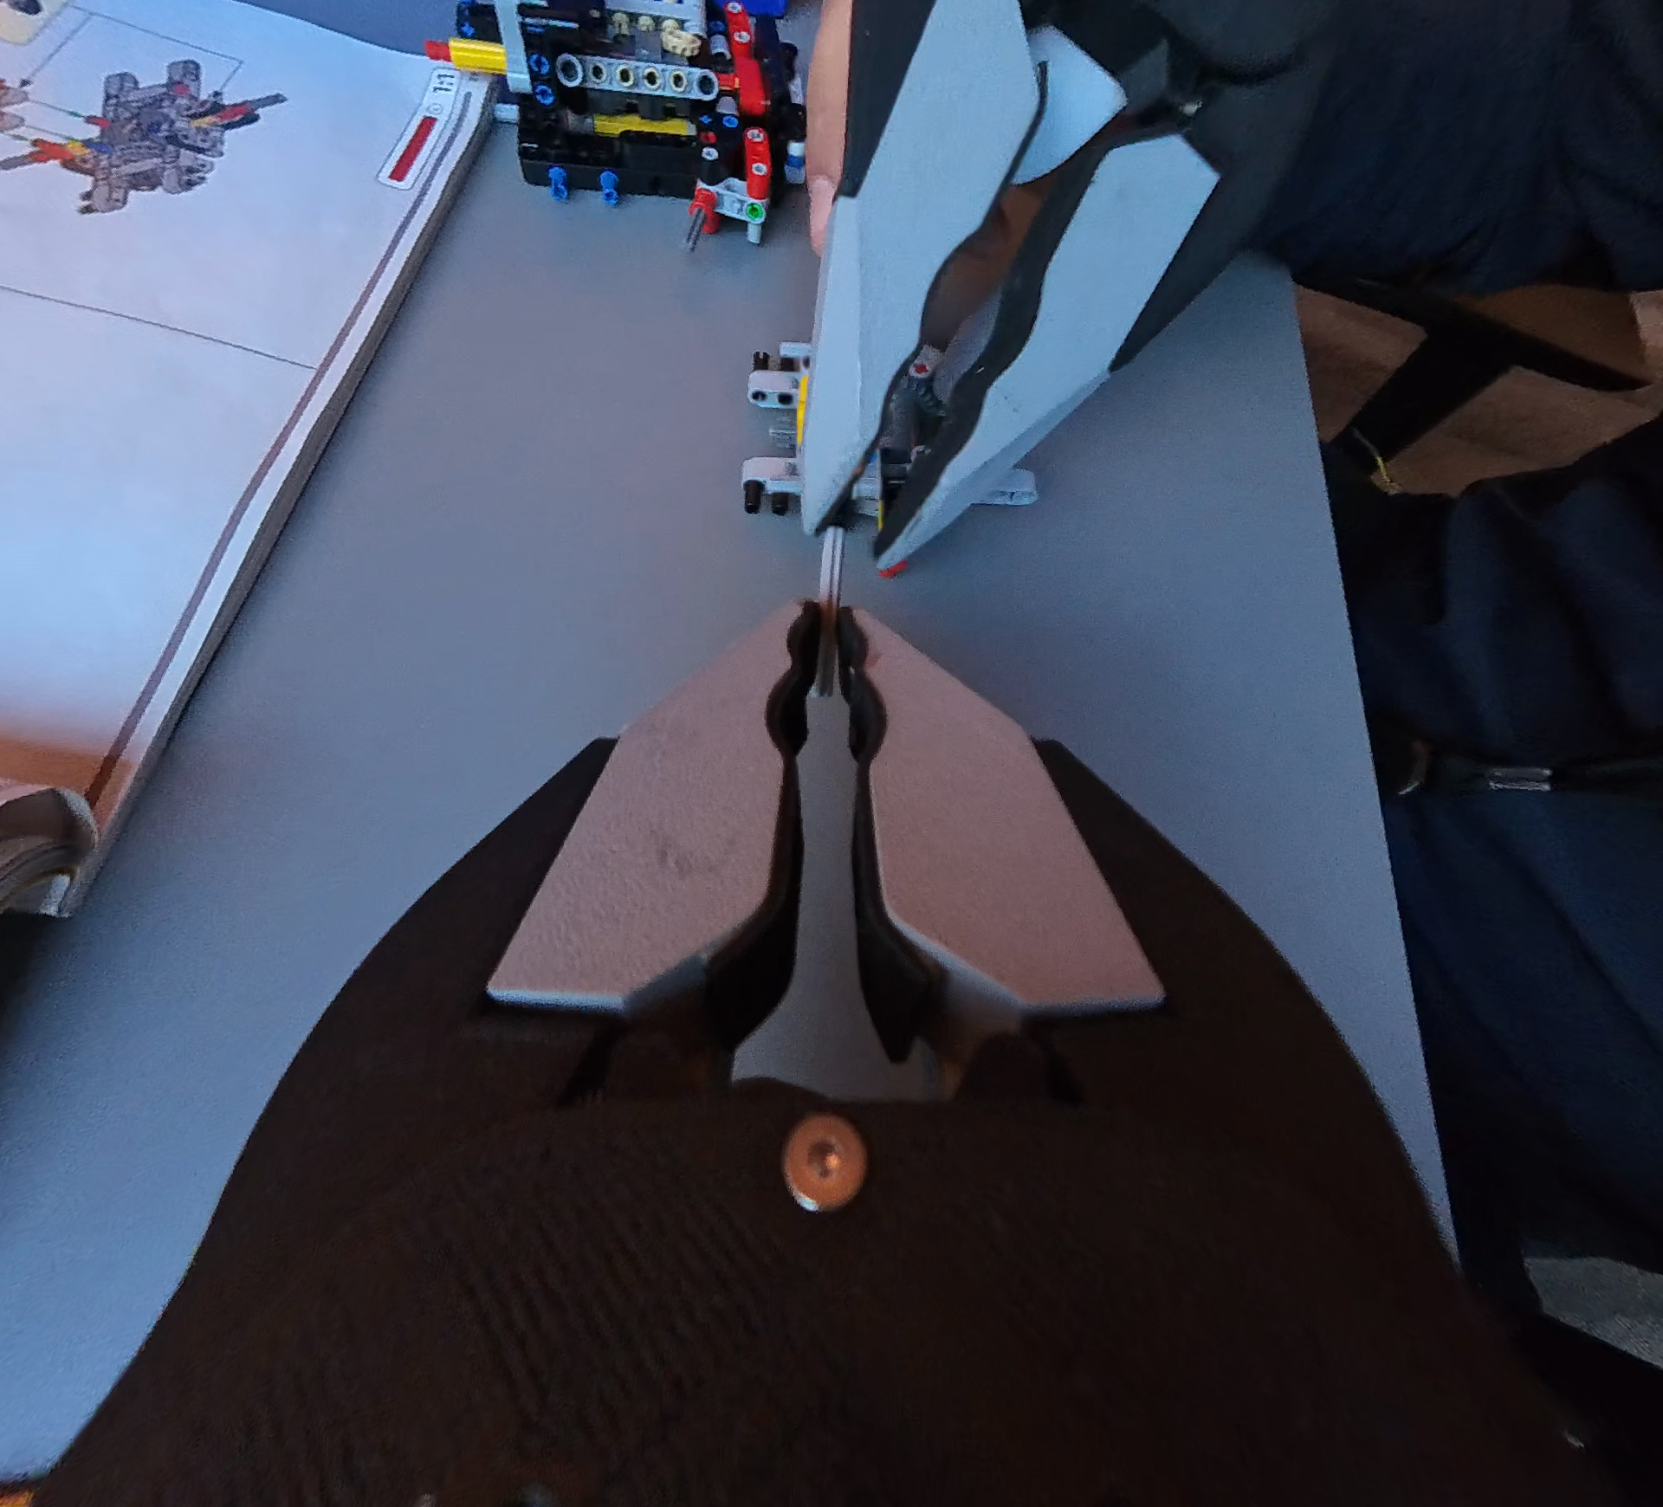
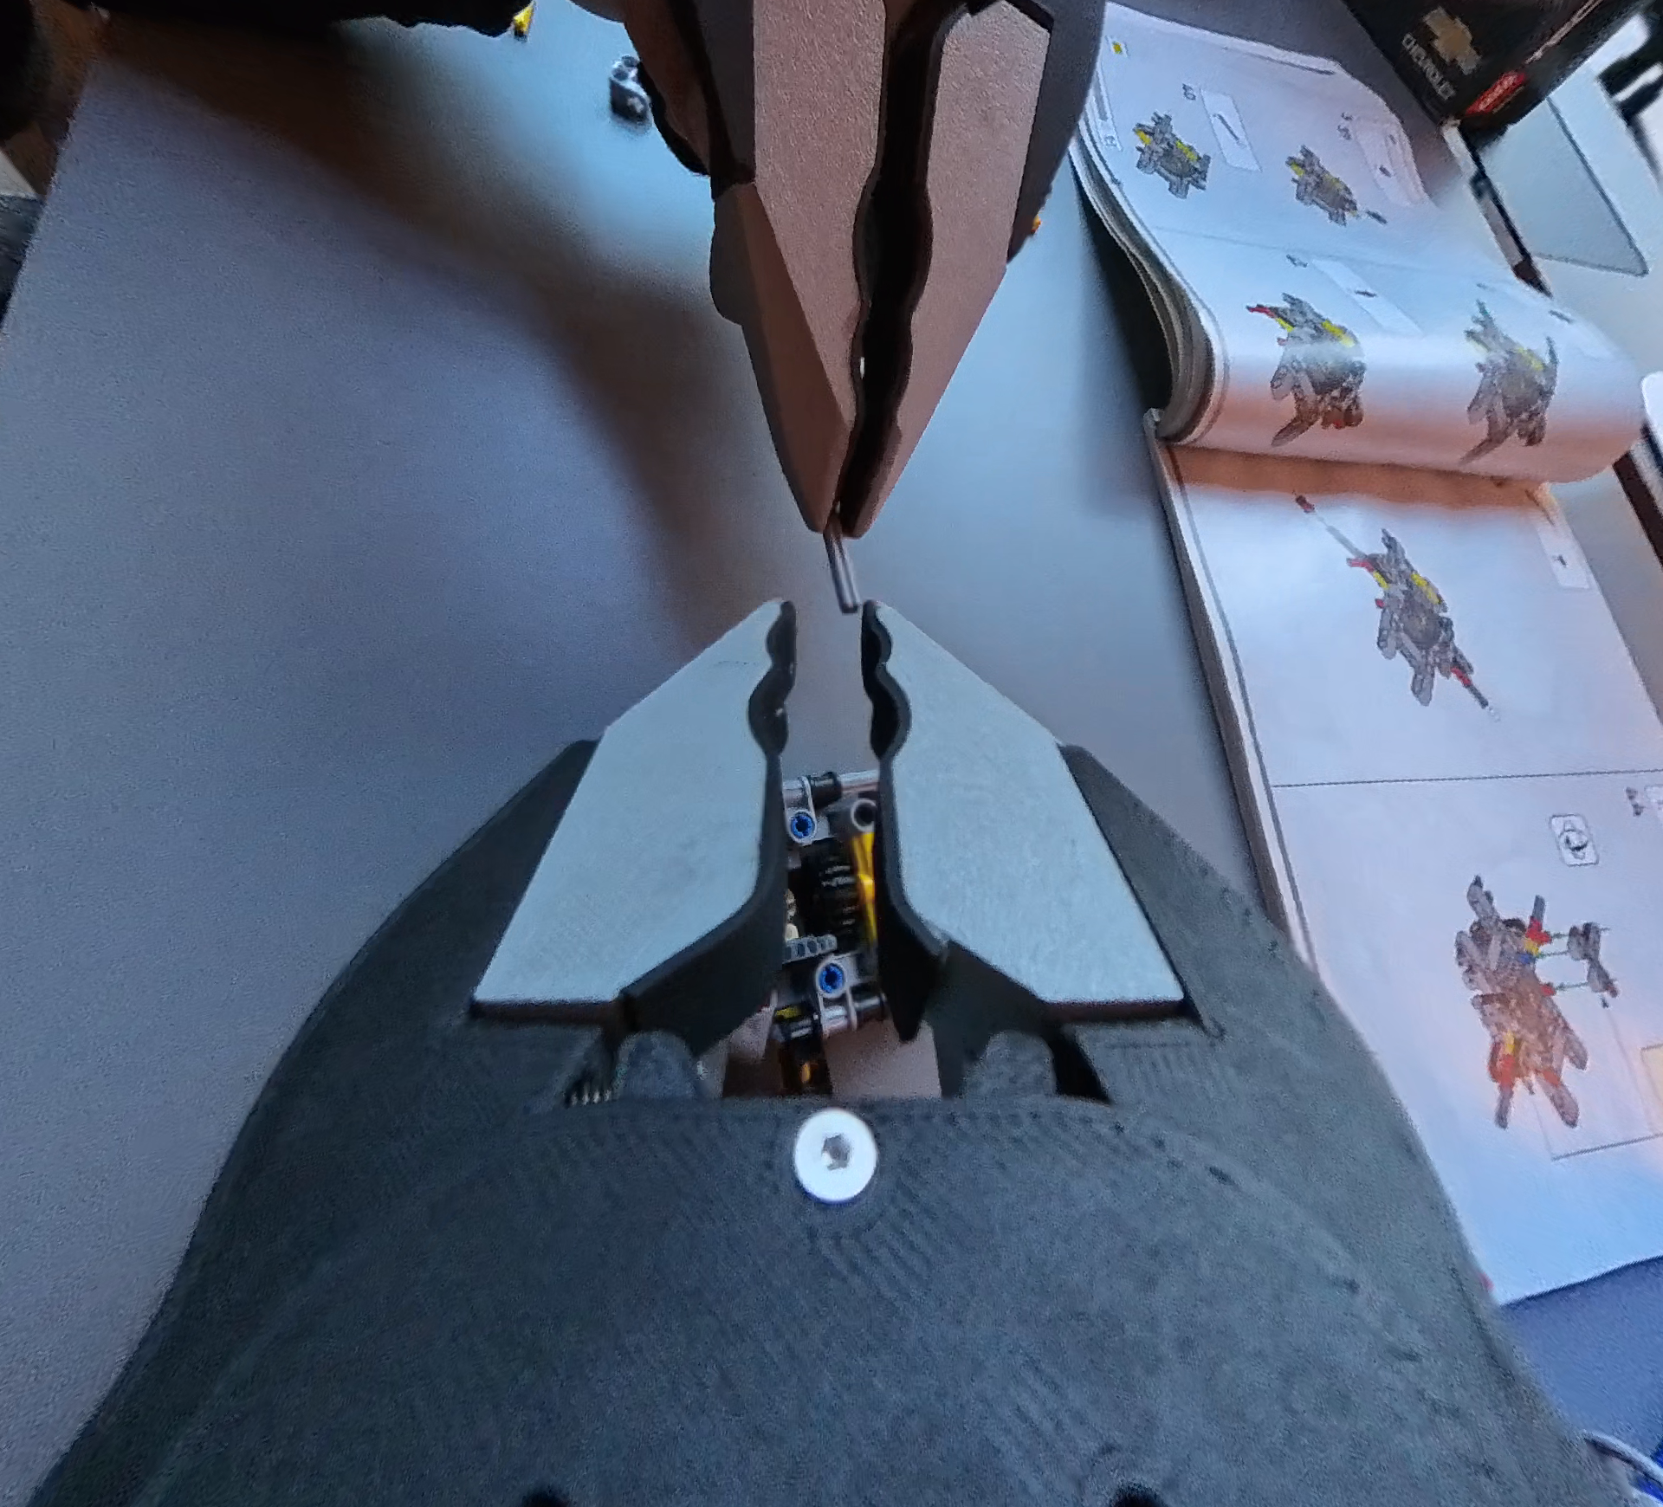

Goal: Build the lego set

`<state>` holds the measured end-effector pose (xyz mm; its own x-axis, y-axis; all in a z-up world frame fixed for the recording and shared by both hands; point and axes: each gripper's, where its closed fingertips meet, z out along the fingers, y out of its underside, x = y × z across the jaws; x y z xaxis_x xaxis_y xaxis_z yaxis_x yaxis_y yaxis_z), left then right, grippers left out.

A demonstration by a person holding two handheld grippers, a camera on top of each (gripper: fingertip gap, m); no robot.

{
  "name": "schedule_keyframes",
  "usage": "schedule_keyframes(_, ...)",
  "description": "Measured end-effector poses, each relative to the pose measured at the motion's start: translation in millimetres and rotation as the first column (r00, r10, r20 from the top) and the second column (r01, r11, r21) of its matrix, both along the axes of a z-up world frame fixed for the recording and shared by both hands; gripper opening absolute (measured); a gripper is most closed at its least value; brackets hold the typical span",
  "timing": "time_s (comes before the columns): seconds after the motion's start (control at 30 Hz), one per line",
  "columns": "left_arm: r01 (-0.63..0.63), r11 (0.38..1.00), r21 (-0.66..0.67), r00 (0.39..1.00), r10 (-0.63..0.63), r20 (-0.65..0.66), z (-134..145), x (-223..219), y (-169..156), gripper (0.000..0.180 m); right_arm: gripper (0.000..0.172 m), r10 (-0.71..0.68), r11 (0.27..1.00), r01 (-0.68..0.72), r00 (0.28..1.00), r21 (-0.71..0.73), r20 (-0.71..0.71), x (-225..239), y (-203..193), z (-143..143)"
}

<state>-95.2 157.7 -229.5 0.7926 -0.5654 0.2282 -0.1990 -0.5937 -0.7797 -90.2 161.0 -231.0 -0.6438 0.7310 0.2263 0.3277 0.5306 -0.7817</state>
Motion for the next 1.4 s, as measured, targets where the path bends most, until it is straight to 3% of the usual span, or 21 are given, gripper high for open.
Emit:
schedule_keyframes(0.27,0.031,0.999,0.011,0.999,-0.030,-0.042,-1.8,9.7,0.1,0.000,0.001,0.023,0.999,-0.022,0.999,0.043,-0.032,3.6,-3.4,-1.8)
schedule_keyframes(0.67,0.054,0.998,-0.041,0.999,-0.054,0.003,-6.4,12.3,-5.0,0.007,0.001,0.067,0.986,-0.048,0.991,0.158,-0.117,7.1,-5.3,-0.6)
schedule_keyframes(0.9,0.075,0.997,-0.016,0.997,-0.075,-0.003,-5.5,19.5,-3.9,0.002,0.001,0.097,0.979,-0.070,0.986,0.193,-0.134,9.8,-8.7,-2.0)
schedule_keyframes(1.23,0.082,0.996,-0.047,0.991,-0.086,-0.105,-18.0,19.4,-7.1,0.002,0.012,0.097,0.995,-0.098,0.995,0.018,0.038,20.5,4.2,-14.2)
schedule_keyframes(1.4,0.078,0.994,-0.078,0.989,-0.087,-0.118,-24.5,21.4,-8.0,0.002,0.012,0.142,0.988,-0.146,0.987,0.057,0.080,28.4,3.0,-16.5)
